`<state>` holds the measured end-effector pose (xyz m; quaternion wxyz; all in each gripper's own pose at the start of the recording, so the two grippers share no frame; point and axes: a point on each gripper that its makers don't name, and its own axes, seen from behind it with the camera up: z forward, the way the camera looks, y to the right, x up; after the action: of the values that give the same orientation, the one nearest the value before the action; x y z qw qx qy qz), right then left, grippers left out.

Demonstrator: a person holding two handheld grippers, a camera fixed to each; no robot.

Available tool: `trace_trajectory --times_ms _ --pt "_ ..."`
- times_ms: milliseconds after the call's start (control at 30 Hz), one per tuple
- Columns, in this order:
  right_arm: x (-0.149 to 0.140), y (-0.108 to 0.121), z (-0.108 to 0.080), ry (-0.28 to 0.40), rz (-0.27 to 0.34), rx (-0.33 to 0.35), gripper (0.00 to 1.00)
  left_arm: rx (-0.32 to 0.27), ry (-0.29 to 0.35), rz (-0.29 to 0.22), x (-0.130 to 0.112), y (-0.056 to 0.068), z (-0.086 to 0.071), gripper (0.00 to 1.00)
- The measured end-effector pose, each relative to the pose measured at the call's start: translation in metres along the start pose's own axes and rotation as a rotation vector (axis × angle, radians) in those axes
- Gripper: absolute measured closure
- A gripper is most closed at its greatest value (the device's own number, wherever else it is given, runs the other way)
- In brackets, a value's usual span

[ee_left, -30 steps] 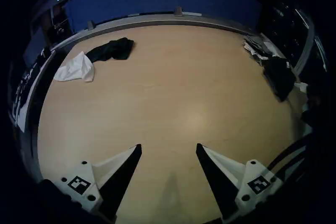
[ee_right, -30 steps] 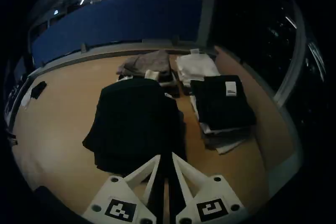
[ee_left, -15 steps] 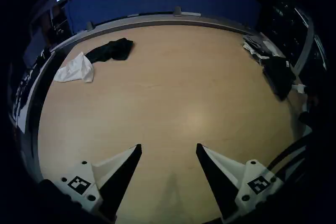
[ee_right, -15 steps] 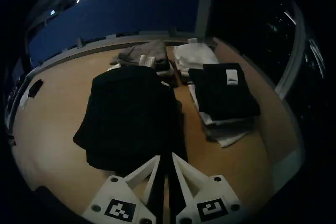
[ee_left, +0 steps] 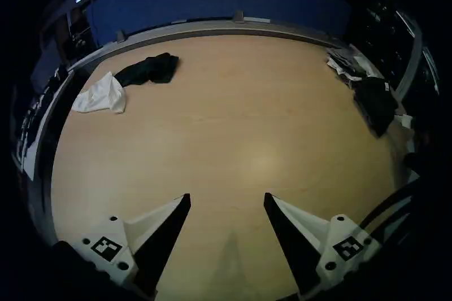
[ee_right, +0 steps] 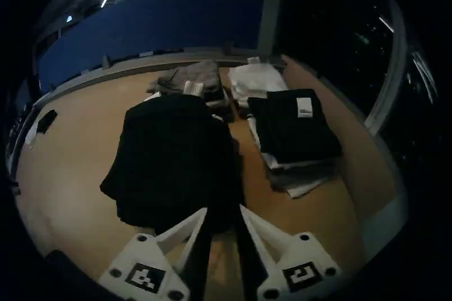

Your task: Fold towel

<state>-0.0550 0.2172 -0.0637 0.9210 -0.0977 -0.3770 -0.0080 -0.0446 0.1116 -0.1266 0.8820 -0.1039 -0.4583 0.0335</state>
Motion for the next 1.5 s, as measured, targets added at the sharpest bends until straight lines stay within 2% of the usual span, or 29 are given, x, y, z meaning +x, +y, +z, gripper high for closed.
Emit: trace_trajectory --times_ms 133,200,300,467,600,733,933,1300,1500 --pt "0.000 0.006 -0.007 0.012 0.000 -0.023 0.40 -0.001 0.002 -0.004 0.001 -0.001 0.001 0.03" --pt "0.002 0.007 -0.011 0.020 0.004 -0.025 0.38 -0.002 0.003 -0.006 0.001 -0.001 0.001 0.03" --pt "0.006 0.005 -0.019 0.035 0.006 -0.027 0.30 -0.002 0.003 -0.004 0.002 0.000 0.001 0.03" --pt "0.018 -0.010 -0.028 0.068 -0.014 0.010 0.23 -0.004 0.005 -0.005 0.003 0.000 0.001 0.03" --pt "0.029 -0.026 -0.028 0.090 -0.028 0.047 0.17 -0.005 0.007 -0.009 0.004 0.000 0.001 0.03" --pt "0.044 -0.046 -0.025 0.122 -0.039 0.105 0.00 -0.002 0.009 -0.010 0.004 -0.002 -0.001 0.03" --pt "0.063 -0.061 -0.013 0.144 -0.078 0.126 0.00 0.008 0.011 -0.019 0.003 -0.007 -0.002 0.03" --pt "0.100 -0.081 0.029 0.160 -0.118 0.159 0.00 0.037 0.003 -0.040 -0.002 -0.021 -0.001 0.03" --pt "0.107 -0.086 0.047 0.153 -0.133 0.163 0.00 0.049 -0.004 -0.054 -0.005 -0.025 -0.001 0.03"
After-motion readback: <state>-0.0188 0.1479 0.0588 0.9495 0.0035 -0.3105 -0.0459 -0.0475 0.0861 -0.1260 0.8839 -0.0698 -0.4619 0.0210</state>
